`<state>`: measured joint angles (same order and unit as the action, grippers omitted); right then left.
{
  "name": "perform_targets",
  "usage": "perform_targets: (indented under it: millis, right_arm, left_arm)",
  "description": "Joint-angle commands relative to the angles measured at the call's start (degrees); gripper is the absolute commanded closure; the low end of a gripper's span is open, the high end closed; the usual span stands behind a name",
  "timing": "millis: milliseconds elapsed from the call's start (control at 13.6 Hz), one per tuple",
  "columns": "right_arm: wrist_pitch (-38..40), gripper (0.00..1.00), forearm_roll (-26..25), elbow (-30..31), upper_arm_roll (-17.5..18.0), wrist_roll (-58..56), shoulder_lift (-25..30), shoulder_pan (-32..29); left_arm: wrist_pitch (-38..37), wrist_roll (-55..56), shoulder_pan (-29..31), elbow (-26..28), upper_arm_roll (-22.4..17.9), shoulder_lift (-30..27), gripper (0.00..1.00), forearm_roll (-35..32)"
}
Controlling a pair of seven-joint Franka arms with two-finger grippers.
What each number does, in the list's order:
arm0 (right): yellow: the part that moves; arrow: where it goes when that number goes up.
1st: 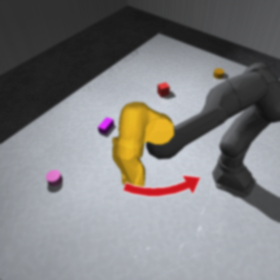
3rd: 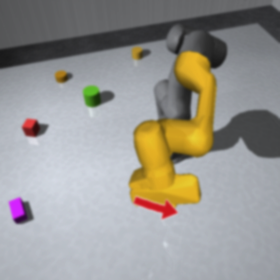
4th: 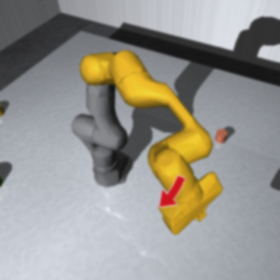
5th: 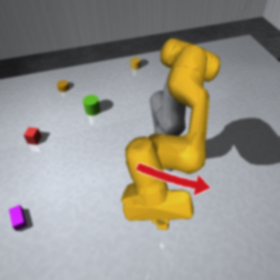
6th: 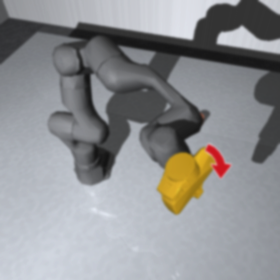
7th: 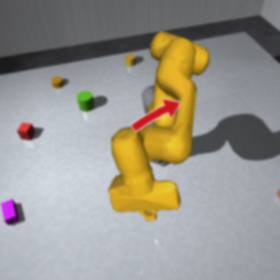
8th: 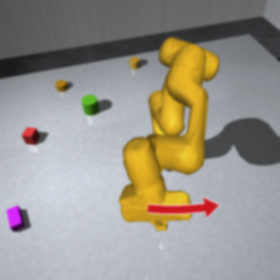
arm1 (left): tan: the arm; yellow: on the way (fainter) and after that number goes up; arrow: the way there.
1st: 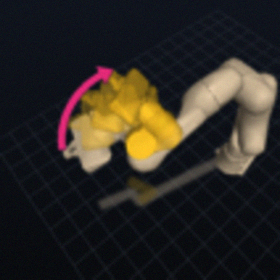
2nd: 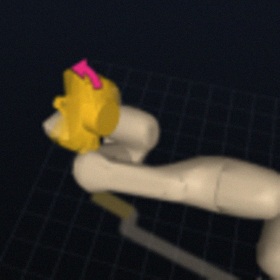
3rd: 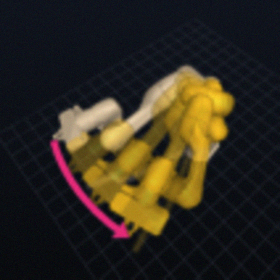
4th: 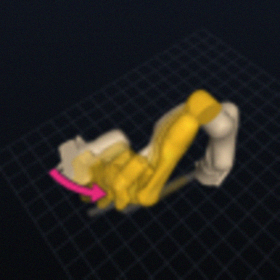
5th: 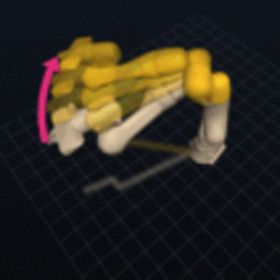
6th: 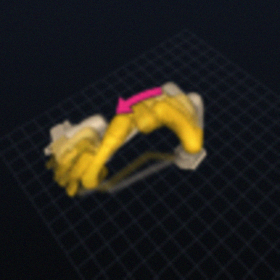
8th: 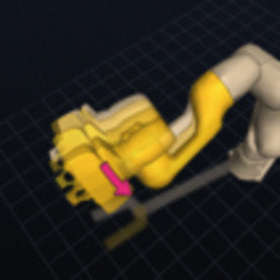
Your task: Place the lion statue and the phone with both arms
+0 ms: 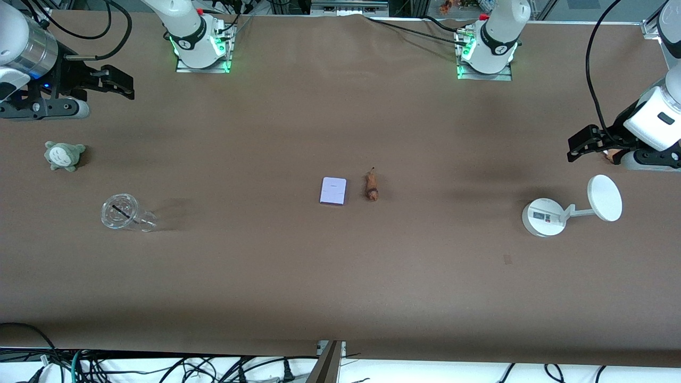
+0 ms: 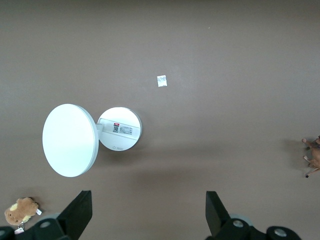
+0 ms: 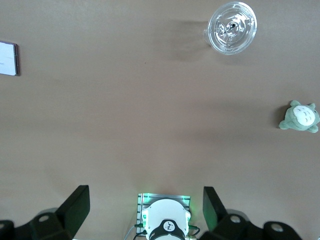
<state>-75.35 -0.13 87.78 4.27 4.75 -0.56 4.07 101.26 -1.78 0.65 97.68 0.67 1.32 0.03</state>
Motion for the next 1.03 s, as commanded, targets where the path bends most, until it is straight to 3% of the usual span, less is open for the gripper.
perform_targets:
  millis: [0,220,366,586,733,953]
  right_arm:
    - [-0.2,0.0,0.5,-0.1,0.4,-0.1,0.0,-0.6]
    - [-0.2,0.0,0.6,-0.1,0.5,0.0,0.0,-0.5]
    - [-0.2,0.0,0.6,-0.1,0.5,0.1,0.0,-0.5]
    - [-0.5,0.0,0.4,-0.1,0.5,0.7,0.0,-0.4]
    - [-0.4,0.0,0.2,0.1,0.5,0.9,-0.1,-0.4]
    - [-0.8,0.0,0.3,0.2,0.4,0.9,-0.8,-0.6]
  left_arm:
    - [-1.0,0.5,-0.1,-1.2,0.0,0.4,0.0,-1.0]
    - [-2.3,0.7,-0.7,-1.0,1.0,1.1,0.0,-0.7]
    - [-6.9,0.3,-1.4,-0.9,3.3,2.4,0.0,-0.1]
    - [-8.0,2.1,-1.9,-0.4,8.7,5.4,0.0,0.1]
    - [-5.8,9.6,-2.0,-0.6,12.8,10.1,0.0,2.8]
    - [5.0,21.3,-2.1,-0.4,20.2,18.1,0.0,2.4]
